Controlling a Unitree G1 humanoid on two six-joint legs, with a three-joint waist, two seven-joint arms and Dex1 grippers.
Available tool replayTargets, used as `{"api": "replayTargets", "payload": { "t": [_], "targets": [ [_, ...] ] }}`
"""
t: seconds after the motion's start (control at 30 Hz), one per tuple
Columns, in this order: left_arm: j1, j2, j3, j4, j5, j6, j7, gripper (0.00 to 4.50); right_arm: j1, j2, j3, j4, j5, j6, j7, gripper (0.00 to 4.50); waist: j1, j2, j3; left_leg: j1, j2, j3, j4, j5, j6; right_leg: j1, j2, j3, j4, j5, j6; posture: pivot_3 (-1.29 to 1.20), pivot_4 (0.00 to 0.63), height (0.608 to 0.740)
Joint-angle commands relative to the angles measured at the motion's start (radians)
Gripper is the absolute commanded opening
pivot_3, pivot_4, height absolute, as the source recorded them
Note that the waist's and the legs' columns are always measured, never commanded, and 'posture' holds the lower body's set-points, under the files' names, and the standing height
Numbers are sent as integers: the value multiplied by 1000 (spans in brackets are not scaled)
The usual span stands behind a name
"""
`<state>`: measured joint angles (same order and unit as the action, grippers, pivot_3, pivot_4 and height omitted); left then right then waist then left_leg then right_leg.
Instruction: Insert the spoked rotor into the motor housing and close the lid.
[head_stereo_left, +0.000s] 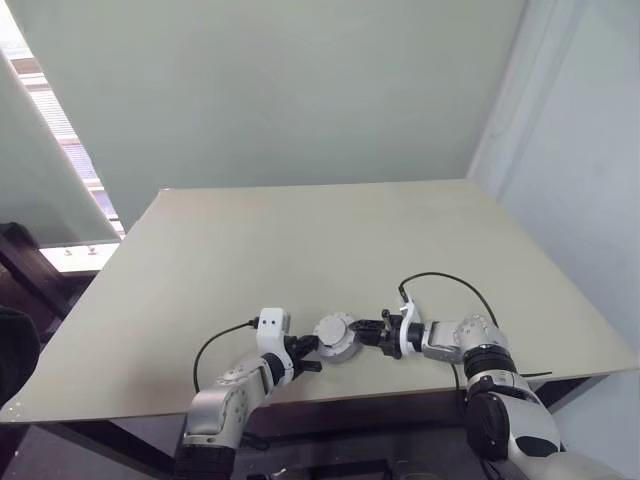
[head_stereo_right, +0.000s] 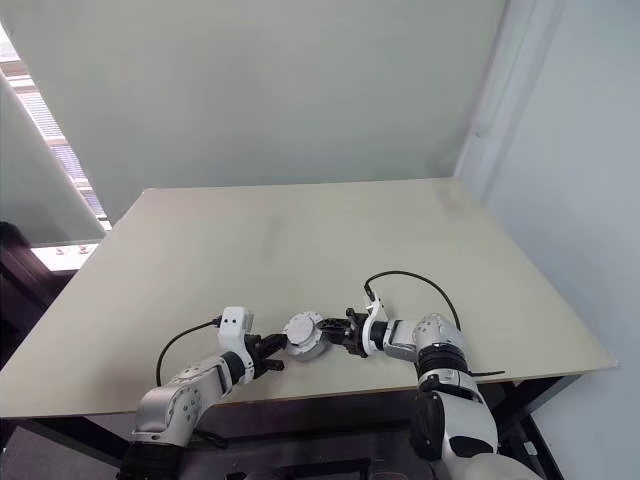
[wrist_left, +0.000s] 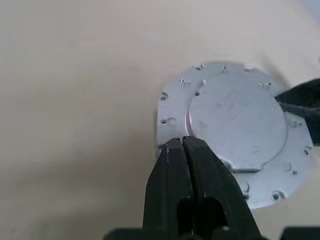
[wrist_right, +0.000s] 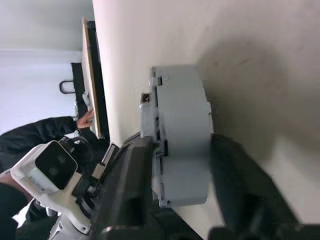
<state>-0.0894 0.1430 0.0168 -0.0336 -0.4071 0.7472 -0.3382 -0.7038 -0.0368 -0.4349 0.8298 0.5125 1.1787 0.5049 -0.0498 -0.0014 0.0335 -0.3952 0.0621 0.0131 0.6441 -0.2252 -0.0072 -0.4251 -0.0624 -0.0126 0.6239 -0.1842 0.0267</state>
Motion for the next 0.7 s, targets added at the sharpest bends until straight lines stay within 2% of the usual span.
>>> {"api": "replayTargets", "payload": {
  "t": [0.03, 0.37, 0.5, 0.7],
  "targets": [
    [-3, -8, -22, -1, 2, 19, -2, 0, -17, 0, 1, -20, 34, 11, 5, 1188, 0, 0, 0, 0, 0, 0, 0, 0, 0, 0, 0, 0, 0, 0, 0, 0, 0, 740],
    [-13, 0, -12, -3, -19, 52, -20, 0, -4, 8, 9, -21, 37, 4, -7, 1188, 0, 0, 0, 0, 0, 0, 0, 0, 0, 0, 0, 0, 0, 0, 0, 0, 0, 740],
    [-16, 28, 32, -27, -72, 67, -78, 894, 2, 8, 7, -22, 40, 0, -17, 1188, 0, 0, 0, 0, 0, 0, 0, 0, 0, 0, 0, 0, 0, 0, 0, 0, 0, 740],
    [-30, 69, 203, -58, -173, 117, -66, 3086, 12, 9, 2, -26, 51, -3, -28, 1188, -3, 0, 1, -1, 0, 0, 0, 0, 0, -1, 0, 0, 0, 0, 0, 0, 0, 740]
  ]
}}
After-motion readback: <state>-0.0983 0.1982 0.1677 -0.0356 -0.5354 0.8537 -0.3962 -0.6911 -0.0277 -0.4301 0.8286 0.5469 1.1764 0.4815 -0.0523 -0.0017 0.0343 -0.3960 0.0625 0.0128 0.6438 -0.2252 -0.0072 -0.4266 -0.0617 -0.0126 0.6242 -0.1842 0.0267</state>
